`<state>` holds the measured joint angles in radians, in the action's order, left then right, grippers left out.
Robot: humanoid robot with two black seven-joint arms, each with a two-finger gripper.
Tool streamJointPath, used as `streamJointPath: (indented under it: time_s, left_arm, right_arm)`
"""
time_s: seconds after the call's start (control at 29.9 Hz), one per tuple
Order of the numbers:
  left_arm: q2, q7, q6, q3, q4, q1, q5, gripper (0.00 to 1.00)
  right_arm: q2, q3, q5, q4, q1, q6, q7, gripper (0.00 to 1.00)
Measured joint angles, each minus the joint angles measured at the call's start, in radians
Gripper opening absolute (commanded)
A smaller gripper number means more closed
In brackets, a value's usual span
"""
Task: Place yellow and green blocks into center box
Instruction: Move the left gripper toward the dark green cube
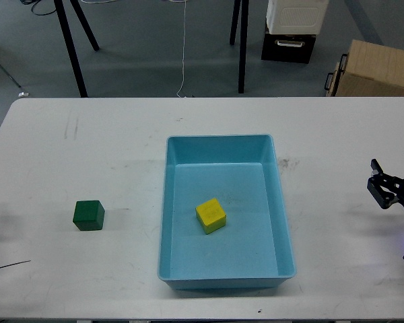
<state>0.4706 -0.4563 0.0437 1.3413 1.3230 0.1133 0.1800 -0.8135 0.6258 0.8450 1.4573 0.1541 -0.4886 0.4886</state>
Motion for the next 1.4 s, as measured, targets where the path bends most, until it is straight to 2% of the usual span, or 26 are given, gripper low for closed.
streamJointPath:
  time_s: [0.13,0.3,0.43,0.77,0.9,1.0,1.14,1.2,1.27,1.4]
  left_arm:
    - [0.033,0.000,-0.023,-0.003,0.005,0.001,-0.109,1.00]
    - [0.210,0.010,0.109,-0.080,0.065,0.005,-0.476,1.00]
    - [0.340,0.004,0.153,-0.086,0.162,0.006,-0.720,1.00]
    - [0.626,0.004,0.169,-0.124,0.409,0.000,-1.251,1.00]
    - [0.781,0.013,0.167,-0.194,0.440,-0.001,-1.395,1.00]
    - [0.831,0.065,0.172,-0.227,0.442,-0.002,-1.527,1.00]
    - [0.836,0.208,0.207,-0.241,0.442,-0.007,-1.685,1.00]
    - [0.825,0.266,0.227,-0.263,0.442,-0.008,-1.717,1.00]
    - [0.817,0.291,0.233,-0.294,0.441,-0.010,-1.734,1.00]
    - [0.787,0.298,0.234,-0.332,0.441,-0.019,-1.780,1.00]
  right_arm:
    - [-0.005,-0.003,-0.003,0.000,0.001,0.000,0.000,1.00]
    - [-0.006,-0.004,-0.005,0.000,0.000,0.000,0.000,1.00]
    - [-0.006,-0.006,-0.007,0.000,-0.001,0.000,0.000,1.00]
    - [-0.007,-0.003,-0.041,-0.002,-0.005,0.000,0.000,1.00]
    - [-0.007,-0.003,-0.042,-0.003,-0.005,0.000,0.000,1.00]
    - [-0.007,-0.003,-0.043,-0.003,-0.005,0.000,0.000,1.00]
    - [-0.007,-0.004,-0.045,-0.002,-0.005,0.000,0.000,1.00]
    - [-0.006,-0.004,-0.046,-0.002,-0.005,0.000,0.000,1.00]
    - [-0.005,-0.004,-0.050,-0.002,-0.005,0.000,0.000,1.00]
    - [-0.003,-0.002,-0.056,-0.002,-0.005,0.000,0.000,1.00]
